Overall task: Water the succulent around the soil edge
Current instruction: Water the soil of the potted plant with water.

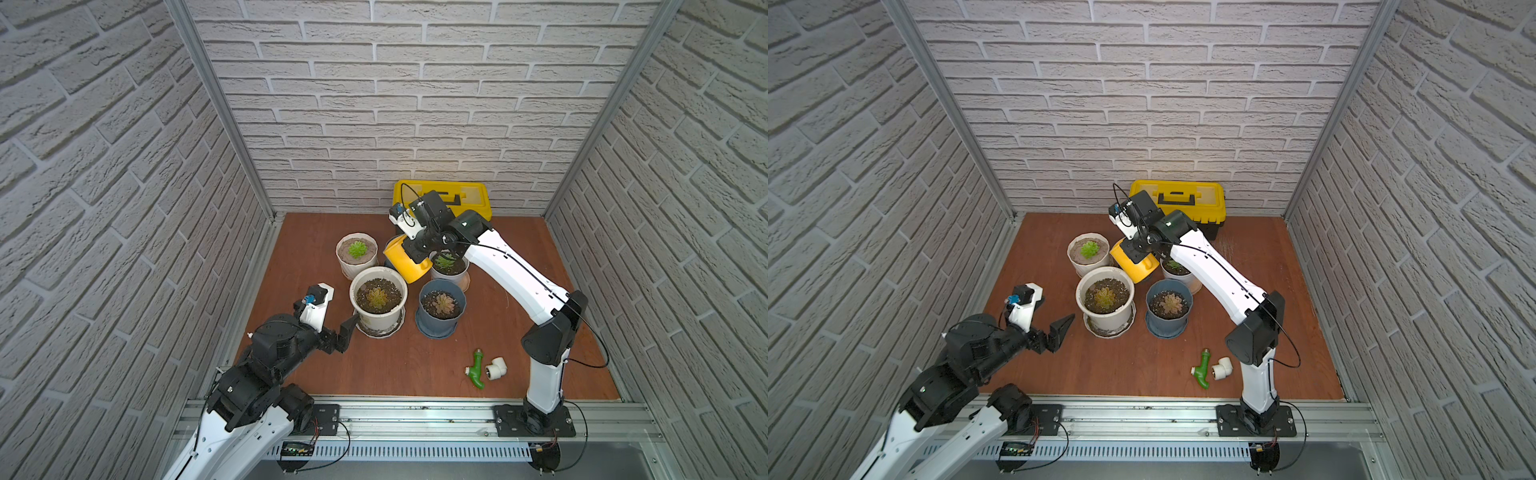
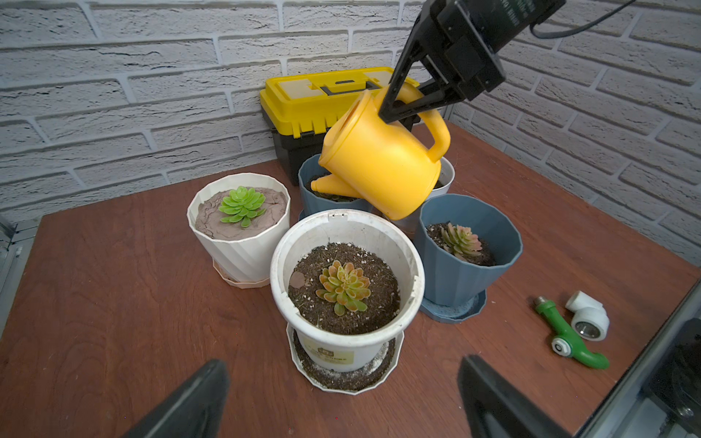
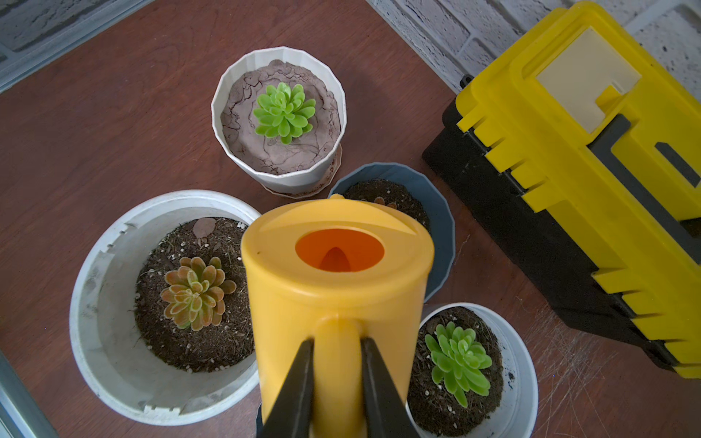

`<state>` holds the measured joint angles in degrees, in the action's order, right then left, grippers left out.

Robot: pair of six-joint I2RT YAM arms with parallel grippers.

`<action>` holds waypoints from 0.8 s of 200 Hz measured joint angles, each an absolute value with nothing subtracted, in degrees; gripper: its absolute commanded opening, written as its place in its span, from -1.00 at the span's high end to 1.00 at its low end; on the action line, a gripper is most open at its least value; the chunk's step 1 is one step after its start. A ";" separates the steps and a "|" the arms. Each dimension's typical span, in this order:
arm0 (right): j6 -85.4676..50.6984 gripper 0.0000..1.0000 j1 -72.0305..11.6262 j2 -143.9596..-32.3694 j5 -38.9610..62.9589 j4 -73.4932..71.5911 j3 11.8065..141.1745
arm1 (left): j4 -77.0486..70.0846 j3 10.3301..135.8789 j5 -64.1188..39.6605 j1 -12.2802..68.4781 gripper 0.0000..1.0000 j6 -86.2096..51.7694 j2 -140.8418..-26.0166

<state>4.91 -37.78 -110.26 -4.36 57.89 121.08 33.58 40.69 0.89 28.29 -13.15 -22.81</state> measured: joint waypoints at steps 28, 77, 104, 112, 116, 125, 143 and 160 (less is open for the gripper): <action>4.71 0.95 -37.78 -109.78 -5.13 56.05 120.03 | 33.58 40.69 0.89 28.29 -0.97 -13.15 -22.81; 1.83 0.95 -37.80 -92.49 -5.32 40.80 93.65 | 33.69 40.69 0.93 28.29 -0.97 -13.13 -22.81; -1.65 0.95 -37.95 -73.47 -4.54 27.97 73.69 | 33.80 40.69 1.13 28.27 -0.96 -13.15 -22.81; -2.52 0.95 -38.00 -67.83 -4.47 24.08 68.79 | 33.82 40.69 1.13 28.21 -0.96 -13.15 -22.81; -2.87 0.95 -38.02 -64.84 -4.43 21.80 66.24 | 33.85 40.69 1.13 28.18 -0.97 -13.15 -22.83; -3.77 0.95 -38.04 -58.54 -4.34 17.10 61.10 | 33.85 40.69 1.13 28.14 -0.96 -13.15 -22.83; -4.64 0.95 -38.06 -46.74 -4.21 7.16 50.96 | 33.87 40.69 1.10 27.94 -0.97 -13.15 -22.90; -4.97 0.95 -38.04 -37.95 -4.95 1.85 43.79 | 33.85 40.62 1.06 27.90 -0.97 -13.19 -22.87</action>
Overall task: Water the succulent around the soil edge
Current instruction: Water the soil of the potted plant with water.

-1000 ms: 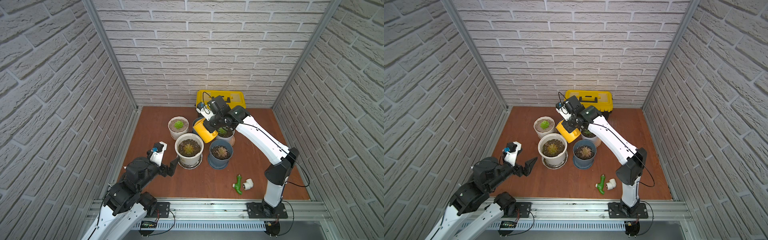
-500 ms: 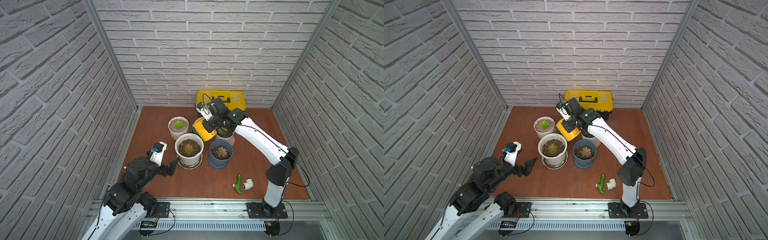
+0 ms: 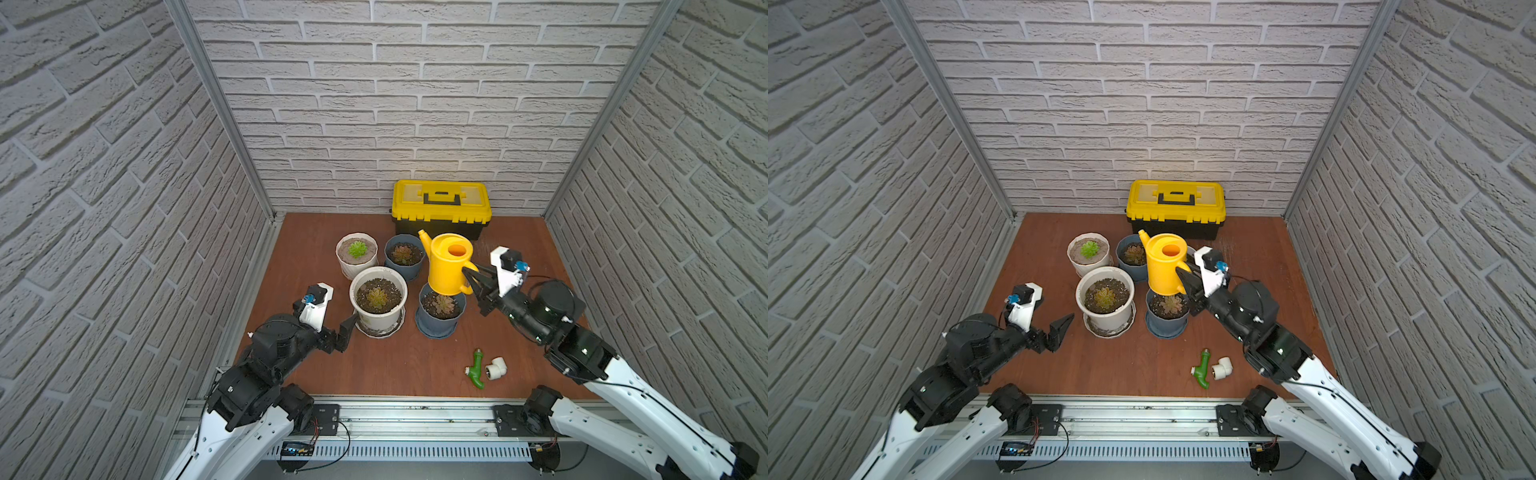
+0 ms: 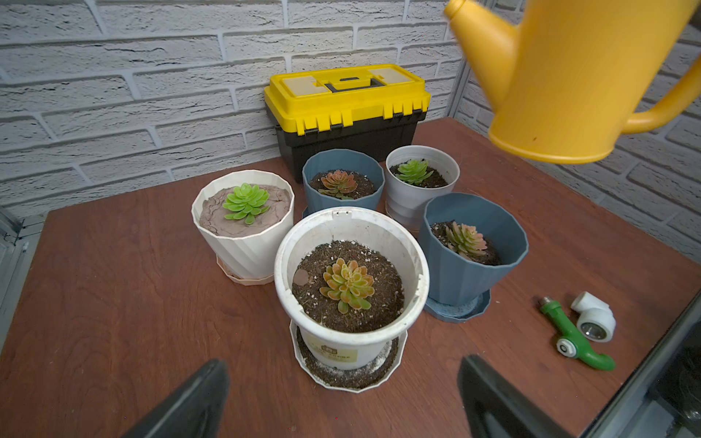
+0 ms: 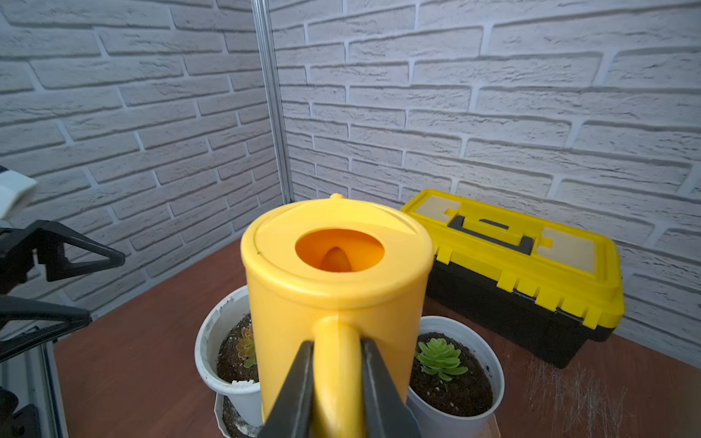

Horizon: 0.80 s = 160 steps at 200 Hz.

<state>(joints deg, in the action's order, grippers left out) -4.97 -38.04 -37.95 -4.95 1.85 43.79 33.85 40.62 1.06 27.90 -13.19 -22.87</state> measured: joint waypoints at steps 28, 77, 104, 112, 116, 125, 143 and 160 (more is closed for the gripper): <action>-3.97 0.95 -36.88 -35.92 -6.17 5.08 45.06 | 33.50 39.79 0.45 27.90 -0.96 -13.26 -22.59; 1.39 0.95 -31.00 -57.60 -7.31 31.33 73.97 | 33.47 39.62 -0.71 27.90 -0.97 -13.32 -23.03; 3.01 0.95 -30.50 -65.71 -9.56 42.11 81.36 | 33.50 39.62 -0.86 27.90 -0.96 -13.32 -23.38; 3.46 0.95 -30.48 -67.81 -9.85 44.99 82.85 | 33.50 39.62 -0.89 27.90 -0.96 -13.32 -23.38; 3.60 0.95 -30.48 -68.77 -10.07 46.22 83.53 | 33.47 39.62 -0.89 27.90 -0.96 -13.32 -23.38; 3.92 0.95 -30.48 -71.26 -10.57 49.04 85.30 | 33.50 39.62 -0.95 27.90 -0.97 -13.32 -23.46; 4.49 0.95 -30.48 -76.05 -11.70 53.08 88.58 | 33.52 39.62 -1.17 27.90 -0.97 -13.32 -23.86; 5.02 0.95 -30.48 -80.34 -12.47 56.14 91.72 | 33.54 39.62 -1.30 27.90 -0.96 -13.32 -24.27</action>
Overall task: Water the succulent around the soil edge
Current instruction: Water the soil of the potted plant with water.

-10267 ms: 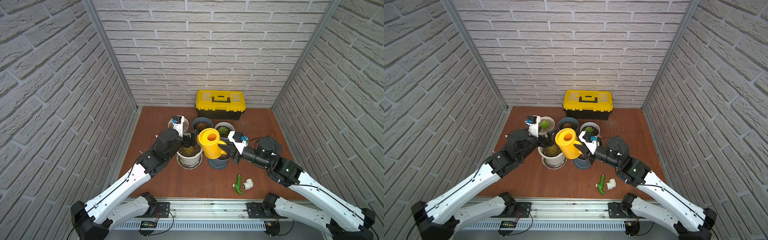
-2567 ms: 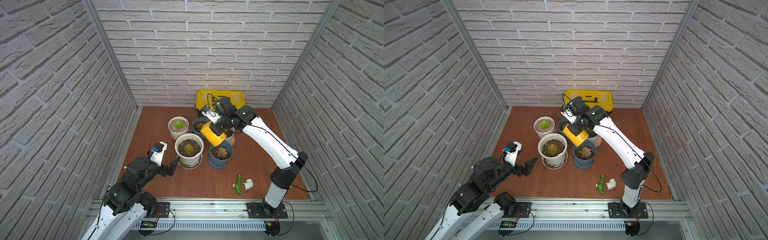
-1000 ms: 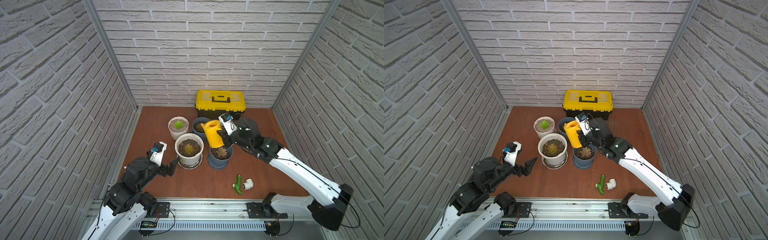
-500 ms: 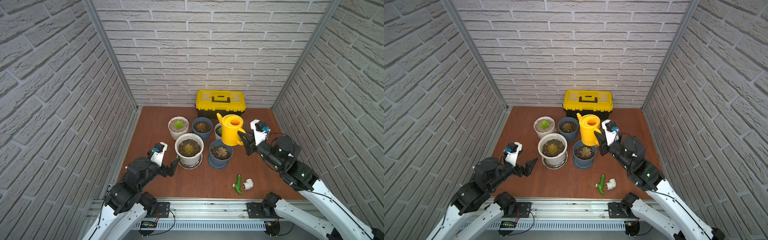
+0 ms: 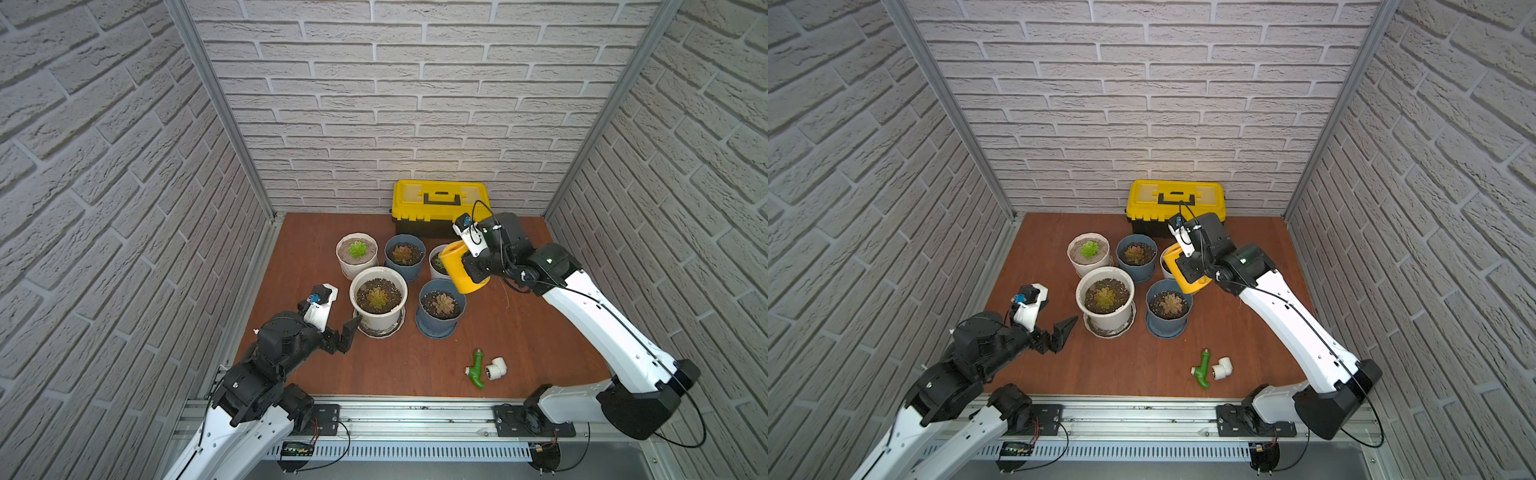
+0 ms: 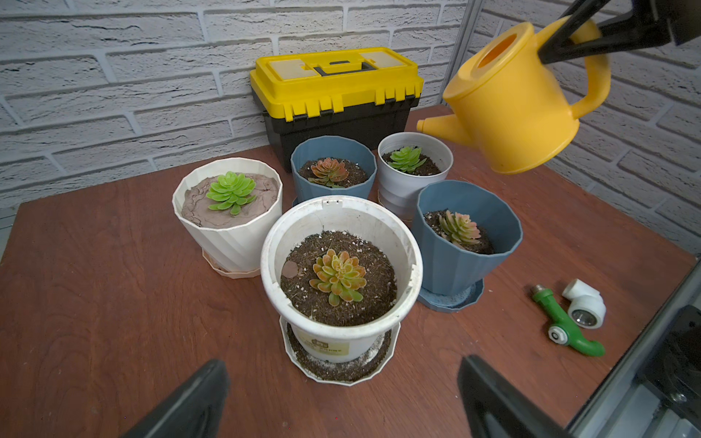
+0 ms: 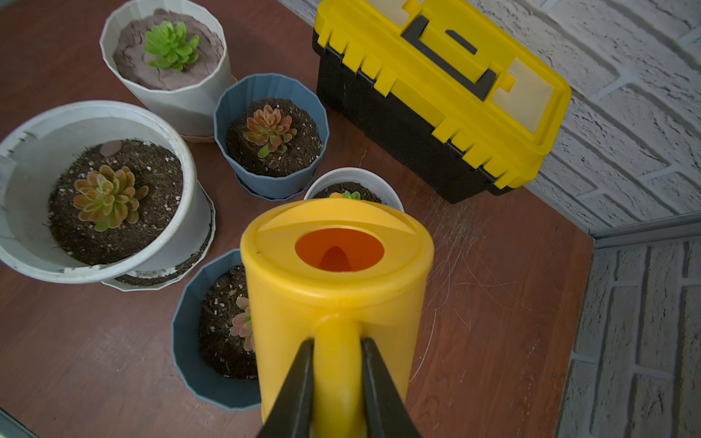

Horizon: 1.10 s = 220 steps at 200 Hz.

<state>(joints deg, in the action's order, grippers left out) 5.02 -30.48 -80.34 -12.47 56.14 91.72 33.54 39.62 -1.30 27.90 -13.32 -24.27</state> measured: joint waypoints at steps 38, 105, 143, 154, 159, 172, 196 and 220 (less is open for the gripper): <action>5.85 0.95 -30.48 -86.74 -12.40 60.53 97.67 | 33.54 39.62 -1.48 27.90 -0.96 -13.32 -24.43; 6.70 0.95 -30.48 -94.28 -11.38 66.46 106.45 | 33.54 39.62 -1.93 27.90 -0.96 -13.32 -24.43; 6.87 0.95 -30.48 -97.65 -10.63 67.59 108.92 | 33.54 39.62 -2.17 27.90 -0.96 -13.32 -24.43; 6.90 0.95 -30.48 -98.19 -10.63 67.77 109.40 | 33.54 39.62 -2.17 27.90 -0.97 -13.32 -24.43; 6.90 0.95 -30.48 -98.45 -10.61 67.85 109.65 | 33.54 39.62 -2.20 27.90 -0.96 -13.32 -24.43; 6.90 0.95 -30.48 -99.00 -10.66 68.01 110.45 | 33.54 39.62 -2.20 27.90 -0.96 -13.32 -24.43; 6.90 0.95 -30.48 -99.79 -10.68 68.03 111.83 | 33.54 39.62 -2.22 27.90 -0.97 -13.32 -24.43; 6.90 0.95 -30.46 -100.49 -10.94 67.96 112.73 | 33.54 39.62 -2.24 27.90 -0.96 -13.32 -24.43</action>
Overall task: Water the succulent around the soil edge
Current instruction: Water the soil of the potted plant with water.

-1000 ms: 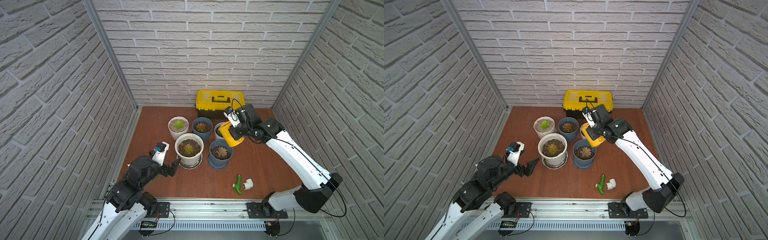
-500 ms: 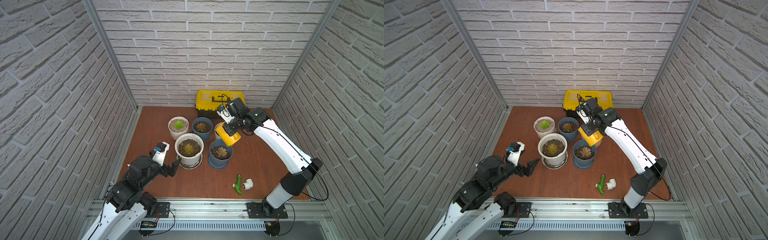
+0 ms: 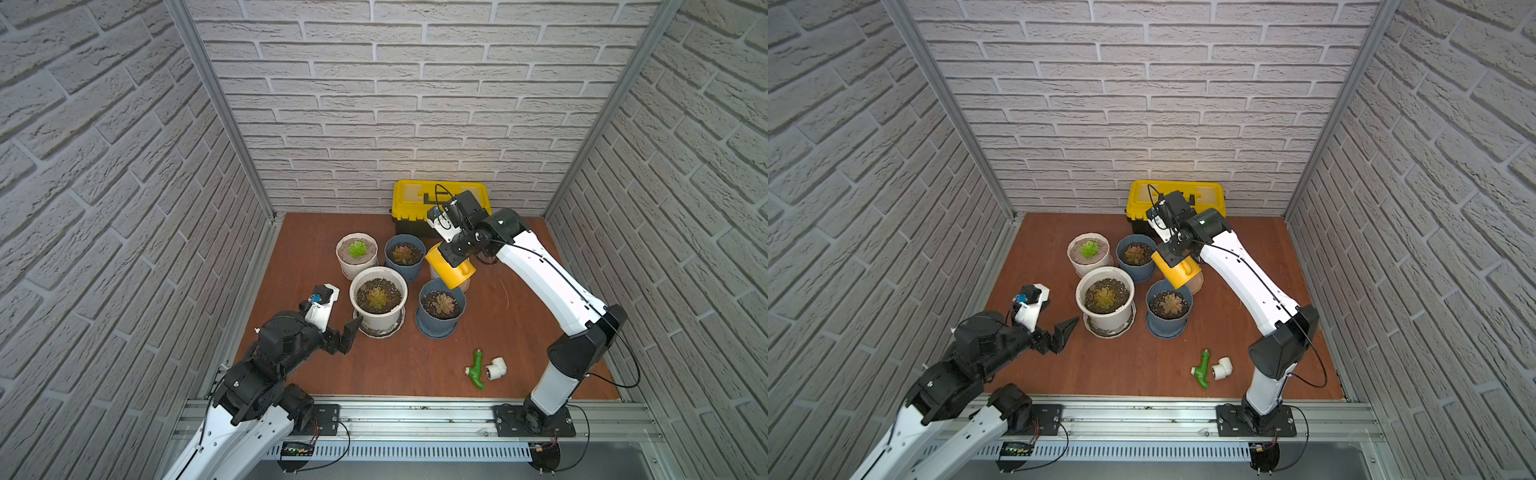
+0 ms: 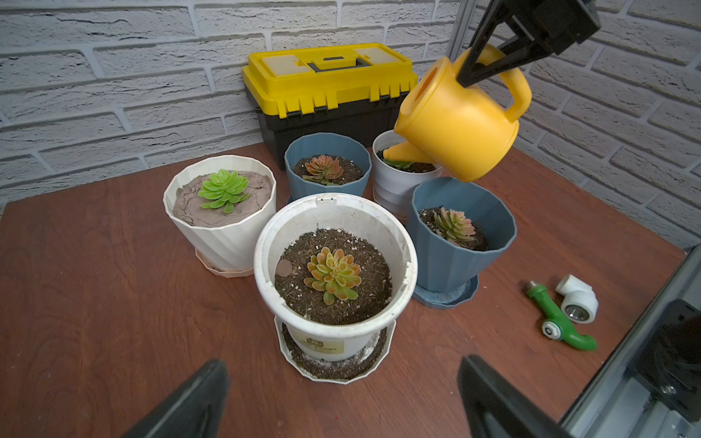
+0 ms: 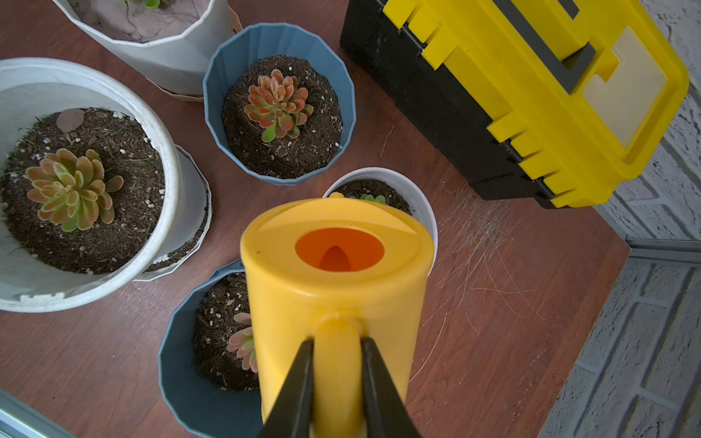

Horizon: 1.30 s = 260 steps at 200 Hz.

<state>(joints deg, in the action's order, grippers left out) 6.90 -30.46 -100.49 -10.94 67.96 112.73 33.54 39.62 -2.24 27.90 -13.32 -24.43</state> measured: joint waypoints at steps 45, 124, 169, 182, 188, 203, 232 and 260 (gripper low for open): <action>6.87 0.95 -30.20 -101.67 -12.99 67.88 113.80 | 33.54 39.62 -2.26 27.90 -0.96 -13.32 -24.43; 6.87 0.95 -29.04 -101.69 -14.46 65.84 113.78 | 33.54 39.62 -2.35 27.90 -0.96 -13.32 -24.56; 6.66 0.95 -27.70 -101.69 -14.74 63.92 113.36 | 33.54 39.62 -2.35 27.90 -0.96 -13.32 -24.58; 6.52 0.95 -27.24 -101.69 -14.79 63.35 112.73 | 33.54 39.62 -2.35 27.90 -0.96 -13.32 -24.58; 6.44 0.95 -27.07 -101.69 -14.79 63.20 112.44 | 33.54 39.62 -2.35 27.90 -0.97 -13.32 -24.58; 6.35 0.95 -26.55 -101.69 -14.79 62.76 111.57 | 33.54 39.62 -2.33 27.90 -0.97 -13.32 -24.58; 6.17 0.95 -25.65 -101.69 -14.79 61.95 110.17 | 33.54 39.62 -2.35 27.90 -0.96 -13.32 -24.58; 5.93 0.95 -25.08 -101.56 -14.76 61.14 109.40 | 33.56 39.62 -2.35 27.90 -0.97 -13.32 -24.58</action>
<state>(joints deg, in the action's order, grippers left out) 5.93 -25.08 -101.56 -14.76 61.14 109.40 33.56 39.62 -2.35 27.90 -13.32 -24.58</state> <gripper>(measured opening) 0.211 0.983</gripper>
